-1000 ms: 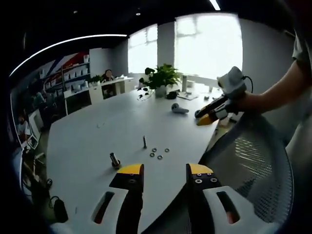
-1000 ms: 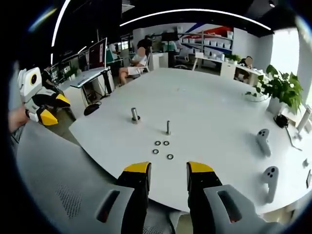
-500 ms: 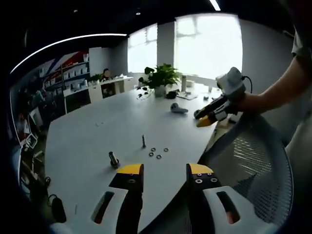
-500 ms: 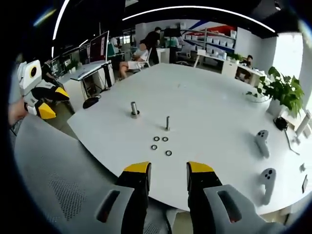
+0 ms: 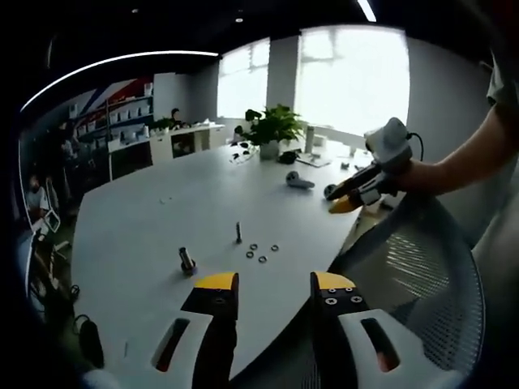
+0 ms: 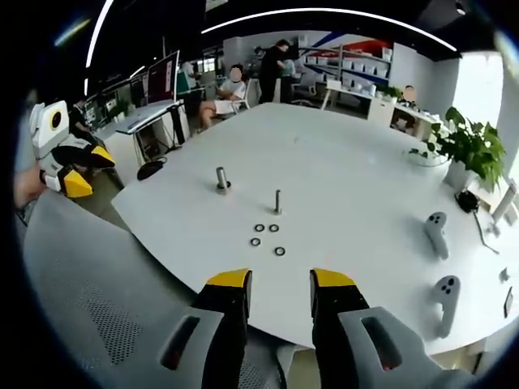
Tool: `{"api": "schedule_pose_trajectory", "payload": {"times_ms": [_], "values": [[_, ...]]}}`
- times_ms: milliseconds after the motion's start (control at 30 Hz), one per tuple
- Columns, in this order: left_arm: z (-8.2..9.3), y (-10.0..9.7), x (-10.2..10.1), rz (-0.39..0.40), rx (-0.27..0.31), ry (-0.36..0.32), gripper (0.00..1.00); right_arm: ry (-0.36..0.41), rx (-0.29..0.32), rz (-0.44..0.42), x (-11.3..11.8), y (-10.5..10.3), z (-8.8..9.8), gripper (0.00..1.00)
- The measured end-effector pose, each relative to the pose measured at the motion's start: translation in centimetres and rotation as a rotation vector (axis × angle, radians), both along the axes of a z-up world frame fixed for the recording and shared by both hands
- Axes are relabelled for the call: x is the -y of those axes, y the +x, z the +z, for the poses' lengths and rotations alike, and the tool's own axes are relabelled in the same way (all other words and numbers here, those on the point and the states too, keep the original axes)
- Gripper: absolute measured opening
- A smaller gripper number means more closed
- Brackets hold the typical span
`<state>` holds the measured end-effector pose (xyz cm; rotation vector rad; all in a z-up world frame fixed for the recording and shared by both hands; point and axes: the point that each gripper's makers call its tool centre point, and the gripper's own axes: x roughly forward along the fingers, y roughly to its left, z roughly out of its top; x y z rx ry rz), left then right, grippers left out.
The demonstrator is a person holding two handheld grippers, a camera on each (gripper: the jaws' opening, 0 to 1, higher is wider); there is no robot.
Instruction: Place the washer onto the threaded stud by aligning its center hole with the stud, sliding it down to the base, and recovering from edge contact or off-axis alignment until the washer reaches the visible bottom stop.
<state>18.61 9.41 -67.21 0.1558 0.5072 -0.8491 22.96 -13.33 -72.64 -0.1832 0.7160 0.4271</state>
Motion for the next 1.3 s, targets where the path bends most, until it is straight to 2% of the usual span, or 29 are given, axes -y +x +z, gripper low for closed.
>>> {"api": "schedule_pose_trajectory", "payload": {"times_ms": [167,367,533,667,767,1000,1133,1300], "values": [[0.7,0.1,0.1,0.013,0.011,-0.032,0.34,-0.010,-0.009,0.014,0.0,0.0,-0.1,0.31],[0.9,0.2,-0.2,0.018,0.035,-0.025,0.34,-0.008,-0.001,0.005,0.0,0.0,0.0,0.31],[1.0,0.2,-0.4,0.025,0.029,-0.039,0.34,-0.010,-0.011,-0.021,0.3,0.0,-0.1,0.32],[1.1,0.2,-0.5,0.023,0.032,-0.041,0.34,-0.037,0.016,0.014,-0.2,0.3,0.6,0.32],[1.0,0.1,-0.7,0.023,0.044,-0.028,0.34,-0.057,-0.014,0.037,-0.6,0.2,0.1,0.32],[1.2,0.1,-0.6,0.015,0.068,-0.014,0.32,-0.050,0.008,0.046,-0.9,0.4,1.4,0.31],[1.1,0.1,-0.7,0.022,0.073,-0.001,0.32,-0.031,0.020,0.041,-1.2,1.3,2.0,0.31],[1.2,0.2,-0.9,0.031,0.081,-0.006,0.32,-0.060,0.005,0.070,-1.4,1.9,1.3,0.31]]}}
